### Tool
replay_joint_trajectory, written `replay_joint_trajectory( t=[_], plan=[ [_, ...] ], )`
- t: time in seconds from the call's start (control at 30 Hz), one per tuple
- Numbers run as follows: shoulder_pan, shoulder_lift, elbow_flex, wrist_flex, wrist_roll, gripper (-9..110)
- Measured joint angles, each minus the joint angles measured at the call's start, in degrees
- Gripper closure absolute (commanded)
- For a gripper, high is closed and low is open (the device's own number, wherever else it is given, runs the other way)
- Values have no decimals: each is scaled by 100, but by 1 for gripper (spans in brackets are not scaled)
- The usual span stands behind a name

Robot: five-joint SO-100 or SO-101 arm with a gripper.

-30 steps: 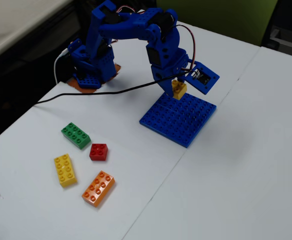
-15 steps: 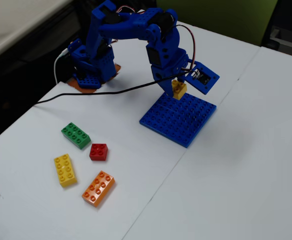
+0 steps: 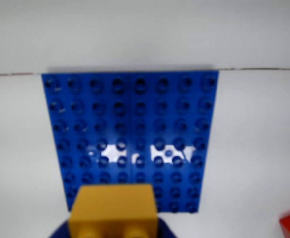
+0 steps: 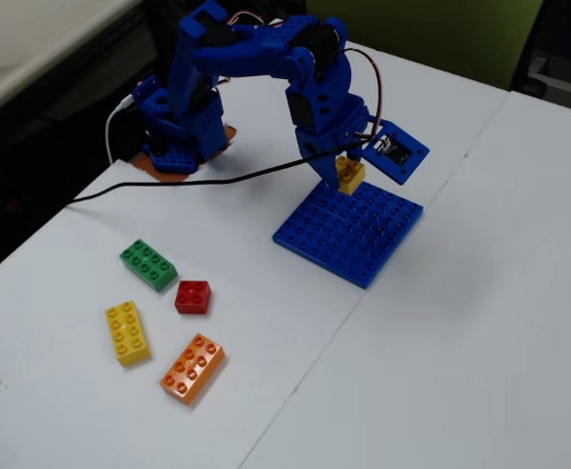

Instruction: Pick up the 2x2 yellow block and go up the 8x8 blue block.

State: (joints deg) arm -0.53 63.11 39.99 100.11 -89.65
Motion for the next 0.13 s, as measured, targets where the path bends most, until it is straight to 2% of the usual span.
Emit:
replay_joint_trajectory(
  t=[0.13],
  plan=[
    [0,0,0,0,0,102]
  ],
)
